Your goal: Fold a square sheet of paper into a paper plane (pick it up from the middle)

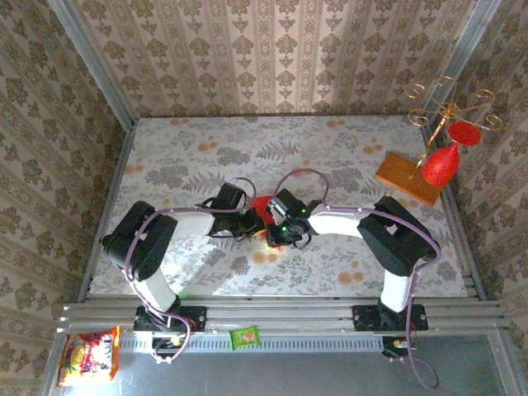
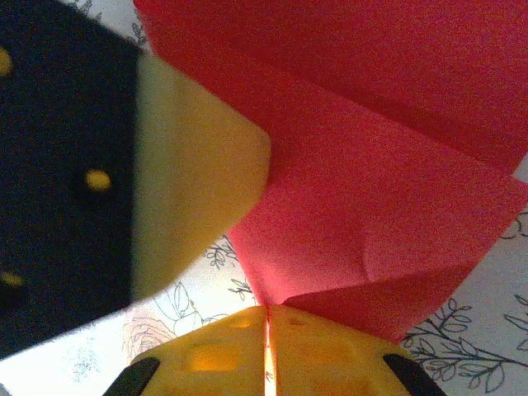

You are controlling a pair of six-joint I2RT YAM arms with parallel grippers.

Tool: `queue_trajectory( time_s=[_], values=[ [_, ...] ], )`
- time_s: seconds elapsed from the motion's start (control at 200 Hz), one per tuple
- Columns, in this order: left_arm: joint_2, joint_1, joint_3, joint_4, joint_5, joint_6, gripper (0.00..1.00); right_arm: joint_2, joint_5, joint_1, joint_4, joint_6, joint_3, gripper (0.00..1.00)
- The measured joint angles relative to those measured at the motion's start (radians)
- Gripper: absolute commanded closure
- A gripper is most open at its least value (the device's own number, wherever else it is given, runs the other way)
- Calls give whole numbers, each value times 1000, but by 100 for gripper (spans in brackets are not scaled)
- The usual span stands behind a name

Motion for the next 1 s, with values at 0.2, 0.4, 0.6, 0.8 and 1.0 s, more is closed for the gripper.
queue_trajectory(
  time_s=[0.2, 0.4, 0.6, 0.8, 1.0],
  values=[
    [13, -11, 0, 2, -5, 0, 93, 2, -7, -1, 3, 3, 0, 87],
    [20, -8, 0, -2, -12, 0, 94, -6, -9, -1, 5, 2, -6, 86],
    [22, -2, 5, -8, -12, 0, 94, -35, -9, -1, -26, -9, -8, 85],
    [29, 0, 18, -27, -9, 0, 94, -36, -13, 0, -42, -10, -9, 84],
    [46, 8, 36, -37, 0, 3, 94, -37, -29, 4, -41, -12, -9, 84]
  ],
)
